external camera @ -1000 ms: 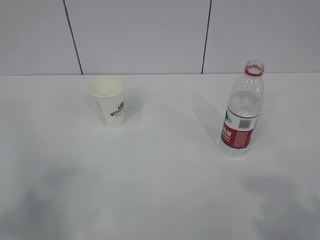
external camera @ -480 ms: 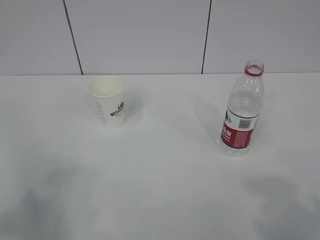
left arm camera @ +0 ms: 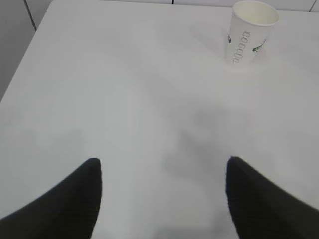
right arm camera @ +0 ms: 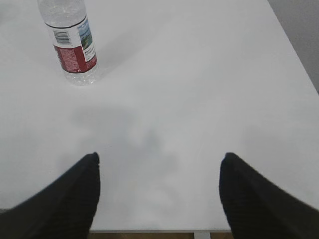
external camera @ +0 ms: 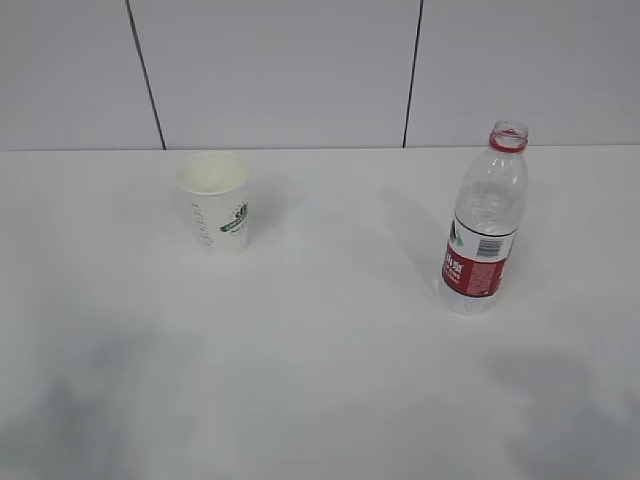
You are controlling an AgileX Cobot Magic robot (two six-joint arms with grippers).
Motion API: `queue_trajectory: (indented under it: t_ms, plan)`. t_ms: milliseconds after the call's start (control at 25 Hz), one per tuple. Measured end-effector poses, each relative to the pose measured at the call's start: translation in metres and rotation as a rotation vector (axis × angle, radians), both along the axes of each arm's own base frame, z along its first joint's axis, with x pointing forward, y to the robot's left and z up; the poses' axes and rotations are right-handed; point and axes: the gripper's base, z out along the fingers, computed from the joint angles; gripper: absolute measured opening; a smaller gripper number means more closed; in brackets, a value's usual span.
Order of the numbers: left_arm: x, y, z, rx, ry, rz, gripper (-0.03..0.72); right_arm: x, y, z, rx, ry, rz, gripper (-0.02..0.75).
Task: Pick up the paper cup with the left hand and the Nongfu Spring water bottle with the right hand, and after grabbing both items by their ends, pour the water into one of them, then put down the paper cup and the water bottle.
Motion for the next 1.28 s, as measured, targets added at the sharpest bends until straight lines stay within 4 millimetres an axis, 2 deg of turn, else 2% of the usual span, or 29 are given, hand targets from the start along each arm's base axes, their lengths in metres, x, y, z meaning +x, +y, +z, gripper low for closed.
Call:
queue_trajectory:
  t_ms: [520, 720, 1280]
  plan:
    - [0.000, 0.000, 0.001, -0.001, -0.011, 0.000, 0.569, 0.000, 0.000, 0.000, 0.000, 0.000, 0.000, 0.557]
    - [0.000, 0.000, 0.013, -0.005, -0.106, 0.000, 0.569, 0.000, 0.000, 0.002, 0.000, -0.010, 0.000, 0.555]
    - [0.009, 0.002, 0.036, 0.020, -0.329, 0.020, 0.569, 0.004, -0.001, 0.020, -0.038, -0.187, 0.005, 0.555]
